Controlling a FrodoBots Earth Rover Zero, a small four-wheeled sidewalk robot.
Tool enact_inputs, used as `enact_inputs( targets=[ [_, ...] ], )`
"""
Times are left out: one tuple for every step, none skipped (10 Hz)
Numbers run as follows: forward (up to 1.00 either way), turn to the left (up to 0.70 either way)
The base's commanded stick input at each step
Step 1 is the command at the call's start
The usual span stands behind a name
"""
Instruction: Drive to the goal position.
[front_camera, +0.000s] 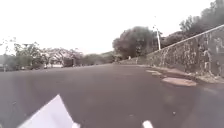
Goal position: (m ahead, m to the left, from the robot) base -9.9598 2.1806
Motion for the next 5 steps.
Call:
enact_inputs(
  targets=[
    [0.5,0.0],
    [0.5,0.0],
    [0.5,0.0],
    [0.5,0.0],
    [0.5,0.0]
  ],
)
